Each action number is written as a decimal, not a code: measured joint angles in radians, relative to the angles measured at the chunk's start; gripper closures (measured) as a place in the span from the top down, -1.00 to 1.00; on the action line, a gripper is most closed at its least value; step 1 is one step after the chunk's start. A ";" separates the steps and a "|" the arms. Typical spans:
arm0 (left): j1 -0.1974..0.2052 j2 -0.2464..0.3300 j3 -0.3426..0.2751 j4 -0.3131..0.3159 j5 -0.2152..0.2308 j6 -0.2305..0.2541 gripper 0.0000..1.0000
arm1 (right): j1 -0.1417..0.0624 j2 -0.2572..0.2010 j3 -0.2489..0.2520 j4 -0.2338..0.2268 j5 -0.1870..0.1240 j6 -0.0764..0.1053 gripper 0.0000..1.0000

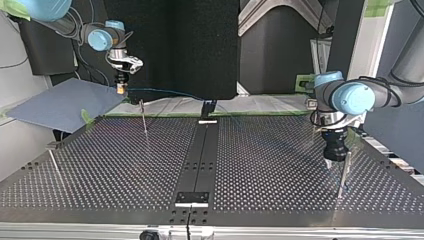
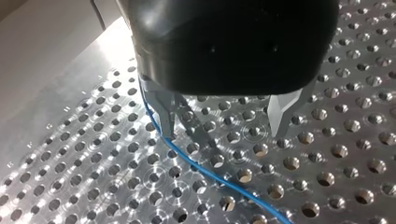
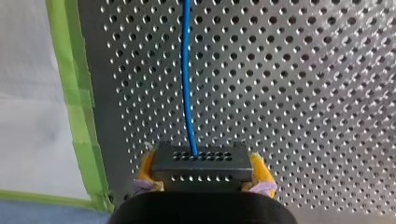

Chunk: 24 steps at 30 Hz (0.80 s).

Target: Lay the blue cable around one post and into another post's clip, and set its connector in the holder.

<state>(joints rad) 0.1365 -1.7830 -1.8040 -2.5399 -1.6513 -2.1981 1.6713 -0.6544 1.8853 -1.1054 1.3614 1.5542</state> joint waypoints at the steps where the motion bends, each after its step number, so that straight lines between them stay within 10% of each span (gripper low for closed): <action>1: -0.001 0.000 0.000 0.000 0.000 0.000 1.00 | -0.001 0.000 0.000 0.000 -0.007 0.001 -1.00; 24: -0.009 0.000 0.000 -0.001 -0.002 0.000 1.00 | -0.080 0.000 -0.006 -0.026 -0.199 0.044 -1.00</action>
<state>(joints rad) 0.1273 -1.7830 -1.8043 -2.5405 -1.6528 -2.1981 1.5917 -0.6545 1.8796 -1.1311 1.1621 1.5984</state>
